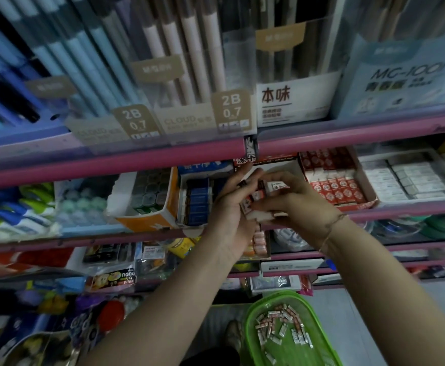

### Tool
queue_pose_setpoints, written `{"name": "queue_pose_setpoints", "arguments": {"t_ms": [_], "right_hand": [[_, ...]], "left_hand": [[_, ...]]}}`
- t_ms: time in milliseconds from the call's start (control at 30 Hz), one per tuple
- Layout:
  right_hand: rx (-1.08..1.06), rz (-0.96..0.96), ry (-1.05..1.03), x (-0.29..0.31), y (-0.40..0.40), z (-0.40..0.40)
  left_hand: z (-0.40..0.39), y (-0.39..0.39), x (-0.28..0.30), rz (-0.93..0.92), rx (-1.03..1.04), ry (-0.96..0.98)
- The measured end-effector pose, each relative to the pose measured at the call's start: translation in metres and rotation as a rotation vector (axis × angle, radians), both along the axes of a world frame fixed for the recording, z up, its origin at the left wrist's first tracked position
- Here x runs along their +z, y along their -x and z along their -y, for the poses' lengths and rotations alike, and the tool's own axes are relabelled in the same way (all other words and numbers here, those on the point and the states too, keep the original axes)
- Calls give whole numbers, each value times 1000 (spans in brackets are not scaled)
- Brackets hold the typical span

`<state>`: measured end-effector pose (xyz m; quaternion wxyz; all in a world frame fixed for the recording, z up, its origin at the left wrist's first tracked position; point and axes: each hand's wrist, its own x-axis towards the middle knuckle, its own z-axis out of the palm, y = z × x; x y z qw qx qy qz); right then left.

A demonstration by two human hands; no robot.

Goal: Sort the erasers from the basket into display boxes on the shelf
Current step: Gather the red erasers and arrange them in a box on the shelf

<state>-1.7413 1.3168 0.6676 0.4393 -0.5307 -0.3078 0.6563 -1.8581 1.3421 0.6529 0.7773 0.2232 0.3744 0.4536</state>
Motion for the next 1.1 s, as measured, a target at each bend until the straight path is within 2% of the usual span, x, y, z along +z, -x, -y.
{"name": "queue_pose_setpoints", "arguments": {"t_ms": [67, 100, 133, 200, 267, 333, 367, 500, 600, 800, 967, 1033, 1100], "right_hand": [[17, -61, 36, 0, -9, -3], [-8, -58, 38, -2, -12, -6], [-62, -34, 37, -3, -15, -9], [-194, 116, 14, -9, -19, -21], [-293, 318, -26, -18, -16, -36], [-379, 405, -40, -27, -6, -52], [-405, 424, -43, -33, -1, -59], [-381, 643, -113, -53, 12, -78], [-327, 897, -130, -61, 14, -83], [-169, 1106, -4, -72, 13, -86], [-69, 1226, -40, -67, 10, -86], [-20, 1230, -64, -57, 8, -79], [-15, 1203, -108, -42, 3, -68]], "left_hand": [[-7, 10, -2, -101, -74, -130], [-11, 17, -5, -227, -72, -224], [-15, 24, -7, -418, -61, -333], [-21, 37, -13, -912, -95, -573], [-23, 43, -21, -1316, -256, -752], [-20, 44, -26, -1526, -398, -840], [-17, 42, -28, -1575, -423, -862], [-13, 38, -28, -1539, -373, -836], [-16, 38, -26, -1500, -399, -794], [-19, 37, -29, -1464, -385, -776], [-19, 37, -30, -1434, -364, -778], [-21, 39, -30, -1319, -331, -739], [-23, 39, -24, -1052, -236, -575]]}}
